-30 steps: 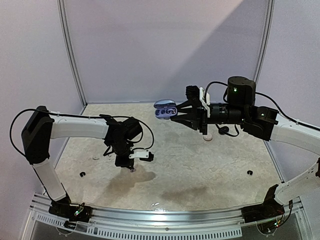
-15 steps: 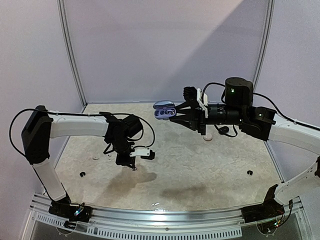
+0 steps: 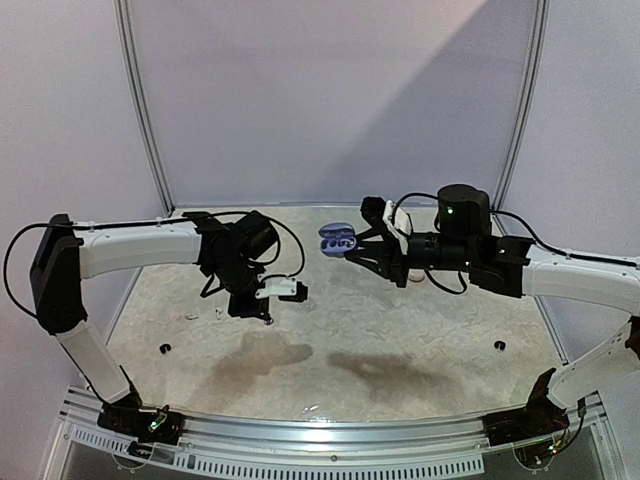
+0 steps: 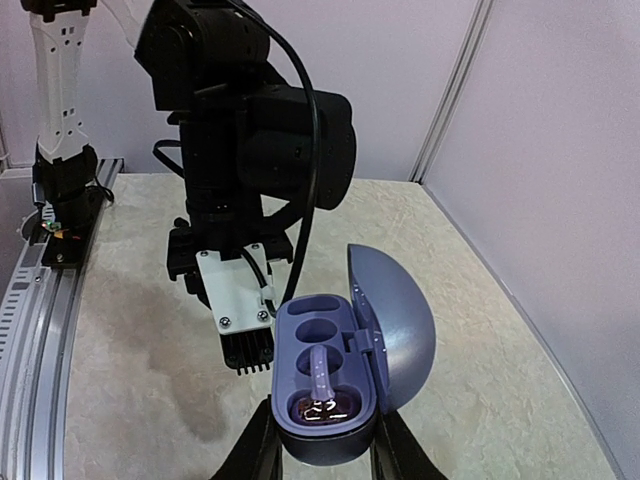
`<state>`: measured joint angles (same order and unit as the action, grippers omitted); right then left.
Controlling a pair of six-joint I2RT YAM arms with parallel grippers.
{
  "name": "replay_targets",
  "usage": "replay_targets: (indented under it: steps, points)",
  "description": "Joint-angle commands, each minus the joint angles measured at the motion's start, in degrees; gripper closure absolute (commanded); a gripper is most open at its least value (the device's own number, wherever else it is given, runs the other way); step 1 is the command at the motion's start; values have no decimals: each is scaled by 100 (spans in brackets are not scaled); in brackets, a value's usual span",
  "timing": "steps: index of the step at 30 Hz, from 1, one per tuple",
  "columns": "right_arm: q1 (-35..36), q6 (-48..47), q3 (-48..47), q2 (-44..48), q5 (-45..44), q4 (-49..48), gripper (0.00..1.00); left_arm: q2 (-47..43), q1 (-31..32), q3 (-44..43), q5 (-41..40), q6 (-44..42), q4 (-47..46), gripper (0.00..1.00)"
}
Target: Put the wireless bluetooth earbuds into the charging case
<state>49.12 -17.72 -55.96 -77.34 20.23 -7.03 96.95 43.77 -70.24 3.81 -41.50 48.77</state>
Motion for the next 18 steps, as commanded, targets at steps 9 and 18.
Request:
replay_targets:
  steps: [9, 18]
  points:
    - [-23, 299, 171, 61, -188, -326, 100, -172, -103, 778, -229, -825, -361, 74]
    - [-21, 340, 112, 21, -174, -268, 100, -208, -97, 1107, 441, -1998, -472, 67]
